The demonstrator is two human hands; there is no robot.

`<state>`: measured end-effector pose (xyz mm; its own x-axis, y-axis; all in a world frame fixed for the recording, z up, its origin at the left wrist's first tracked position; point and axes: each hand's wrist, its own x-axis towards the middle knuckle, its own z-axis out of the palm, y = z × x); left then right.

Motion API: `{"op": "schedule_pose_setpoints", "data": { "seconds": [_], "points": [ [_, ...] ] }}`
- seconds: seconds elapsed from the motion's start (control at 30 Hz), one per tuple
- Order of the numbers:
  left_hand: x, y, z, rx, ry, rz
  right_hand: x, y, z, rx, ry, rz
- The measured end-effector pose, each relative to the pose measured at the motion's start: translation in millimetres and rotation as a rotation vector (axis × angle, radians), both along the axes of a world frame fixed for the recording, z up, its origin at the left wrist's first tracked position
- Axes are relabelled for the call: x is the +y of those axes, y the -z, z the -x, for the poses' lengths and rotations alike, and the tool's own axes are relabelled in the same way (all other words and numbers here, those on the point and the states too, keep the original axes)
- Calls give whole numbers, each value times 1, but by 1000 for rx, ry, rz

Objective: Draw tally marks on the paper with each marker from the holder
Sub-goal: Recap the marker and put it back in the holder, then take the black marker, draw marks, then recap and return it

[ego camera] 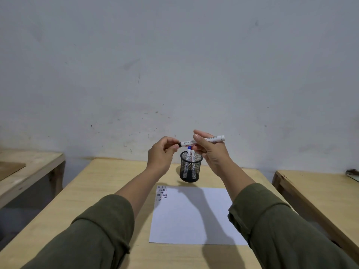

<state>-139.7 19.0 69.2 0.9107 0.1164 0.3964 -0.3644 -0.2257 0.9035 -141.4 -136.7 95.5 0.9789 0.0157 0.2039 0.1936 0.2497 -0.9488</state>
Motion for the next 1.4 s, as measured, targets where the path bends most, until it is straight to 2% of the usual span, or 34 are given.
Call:
{"op": "schedule_pose_setpoints", "data": {
  "seconds": [0.2, 0.37, 0.87, 1.0, 1.13, 1.23, 1.4],
  "points": [
    [2, 8, -3, -98, -34, -112, -4, 9, 3, 33, -71, -30],
    [-1, 11, -2, -98, -56, -172, -6, 12, 3, 37, -80, -45],
    [12, 35, -3, 250, 47, -324, 4, 46, 4, 48, -111, 51],
    [37, 46, -2, 341, -88, -307, -3, 48, 3, 71, -97, -27],
    [64, 67, 6, 393, -164, -412, -10, 55, 4, 130, -91, -31],
    [62, 84, 13, 395, -141, -289, 1, 68, 6, 168, -109, -59],
    [63, 104, 15, 364, -203, -237, 14, 90, 8, 230, -123, -112]
  ]
}}
